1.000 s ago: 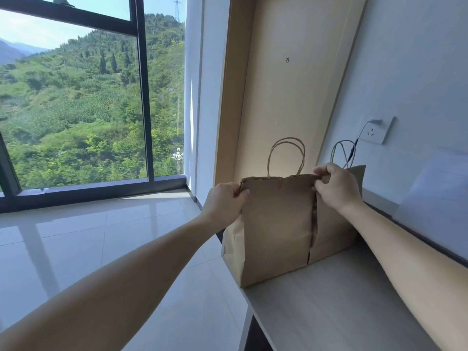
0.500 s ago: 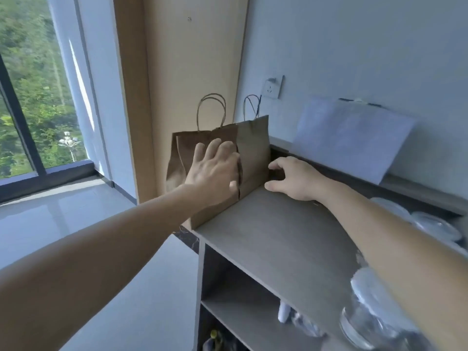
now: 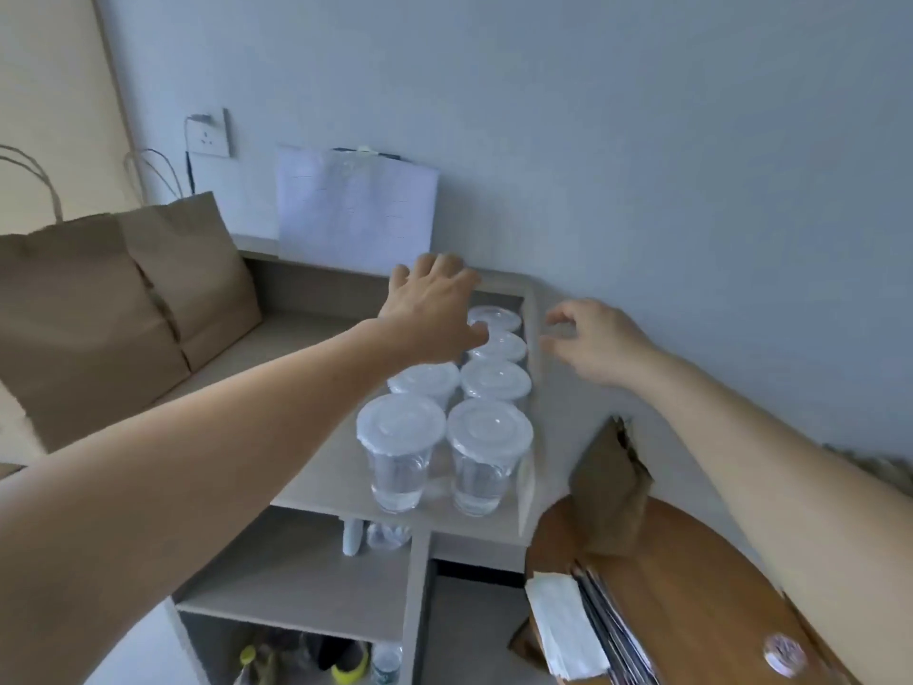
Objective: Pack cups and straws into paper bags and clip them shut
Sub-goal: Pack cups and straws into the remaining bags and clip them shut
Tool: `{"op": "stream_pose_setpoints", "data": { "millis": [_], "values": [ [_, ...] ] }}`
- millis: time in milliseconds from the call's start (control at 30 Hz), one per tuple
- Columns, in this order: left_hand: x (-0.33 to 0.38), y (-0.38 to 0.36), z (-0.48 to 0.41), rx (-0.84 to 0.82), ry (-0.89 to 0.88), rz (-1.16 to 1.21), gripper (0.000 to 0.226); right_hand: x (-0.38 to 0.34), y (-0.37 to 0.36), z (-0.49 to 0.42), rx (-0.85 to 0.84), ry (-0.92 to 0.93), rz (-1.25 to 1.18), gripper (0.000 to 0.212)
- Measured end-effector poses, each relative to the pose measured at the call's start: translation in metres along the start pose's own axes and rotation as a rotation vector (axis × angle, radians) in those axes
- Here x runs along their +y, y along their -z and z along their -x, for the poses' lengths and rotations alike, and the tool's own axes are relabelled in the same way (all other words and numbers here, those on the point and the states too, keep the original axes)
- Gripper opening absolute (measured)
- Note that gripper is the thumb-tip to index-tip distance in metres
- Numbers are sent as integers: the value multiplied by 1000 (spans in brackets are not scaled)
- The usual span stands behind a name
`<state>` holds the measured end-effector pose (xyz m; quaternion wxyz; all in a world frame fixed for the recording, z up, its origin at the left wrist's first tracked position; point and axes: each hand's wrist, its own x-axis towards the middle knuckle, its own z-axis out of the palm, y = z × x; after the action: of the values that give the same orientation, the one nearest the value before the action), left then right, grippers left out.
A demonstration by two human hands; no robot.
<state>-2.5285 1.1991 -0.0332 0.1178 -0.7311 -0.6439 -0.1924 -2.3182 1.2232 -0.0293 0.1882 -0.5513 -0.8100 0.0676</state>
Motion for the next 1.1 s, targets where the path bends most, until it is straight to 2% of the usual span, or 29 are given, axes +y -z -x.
{"op": "stream_pose_setpoints", "data": {
  "millis": [133,267,467,667,900,1100],
  "values": [
    [106,-19,-27,-34,-71,41,69,93,39,46,-10,-86,26,42],
    [208,-51,-42,-142,-145,23,70,186,65,89,-22,-176,-8,42],
    [303,-101,-53,-268,-187,67,68,285,72,128,-72,-288,-82,42],
    [329,-161,-77,-358,-163,72,63,348,40,118,-114,-371,-160,41],
    [303,-263,-123,-506,12,133,48,394,-14,64,-230,-453,-141,34],
    [287,-331,-142,-598,128,203,50,421,-73,8,-361,-448,-119,36]
  ]
}}
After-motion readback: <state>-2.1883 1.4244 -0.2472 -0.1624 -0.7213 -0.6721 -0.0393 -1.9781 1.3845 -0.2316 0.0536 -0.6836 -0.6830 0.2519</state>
